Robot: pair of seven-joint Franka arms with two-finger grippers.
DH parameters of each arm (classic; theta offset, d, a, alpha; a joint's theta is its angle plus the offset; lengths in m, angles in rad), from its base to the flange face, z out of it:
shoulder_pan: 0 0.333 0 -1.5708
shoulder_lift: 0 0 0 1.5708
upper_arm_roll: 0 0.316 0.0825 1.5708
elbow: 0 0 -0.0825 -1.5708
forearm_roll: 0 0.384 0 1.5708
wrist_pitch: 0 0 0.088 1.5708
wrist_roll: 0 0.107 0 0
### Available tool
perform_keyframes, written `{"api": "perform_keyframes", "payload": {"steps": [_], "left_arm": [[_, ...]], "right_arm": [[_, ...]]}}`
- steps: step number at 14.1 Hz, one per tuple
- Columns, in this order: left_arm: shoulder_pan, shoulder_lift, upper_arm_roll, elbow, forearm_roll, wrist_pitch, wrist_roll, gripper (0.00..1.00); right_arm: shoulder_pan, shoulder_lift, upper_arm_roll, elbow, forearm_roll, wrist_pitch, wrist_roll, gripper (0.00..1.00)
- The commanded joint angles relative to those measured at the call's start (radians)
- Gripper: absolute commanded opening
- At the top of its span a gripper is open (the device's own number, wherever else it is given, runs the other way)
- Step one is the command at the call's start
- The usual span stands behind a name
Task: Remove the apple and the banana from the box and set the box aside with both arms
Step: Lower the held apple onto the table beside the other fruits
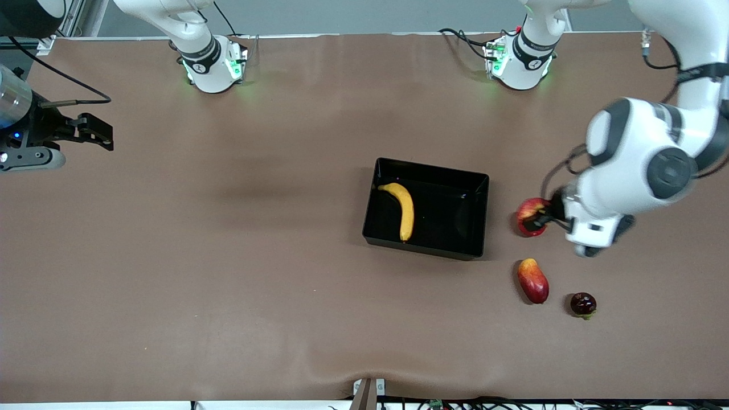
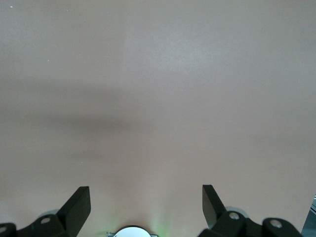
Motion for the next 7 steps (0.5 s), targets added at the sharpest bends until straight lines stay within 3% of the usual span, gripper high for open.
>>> {"api": "perform_keyframes", "payload": {"steps": [1, 4, 7], "left_arm": [[0.106, 0.08, -0.009, 0.005, 0.059, 0.048, 0.161, 0.0], [0.204, 0.155, -0.011, 0.002, 0.145, 0.137, 0.277, 0.0], [0.261, 0.232, -0.009, 0.004, 0.151, 0.262, 0.419, 0.0]], "right_arm": [[-0.021, 0.001, 0.009, 0.008, -0.006, -0.002, 0.011, 1.0], [-0.034, 0.004, 0.009, 0.008, -0.006, -0.002, 0.011, 1.0], [-0.072, 0.015, 0.01, 0.008, -0.003, 0.044, 0.011, 1.0]]}}
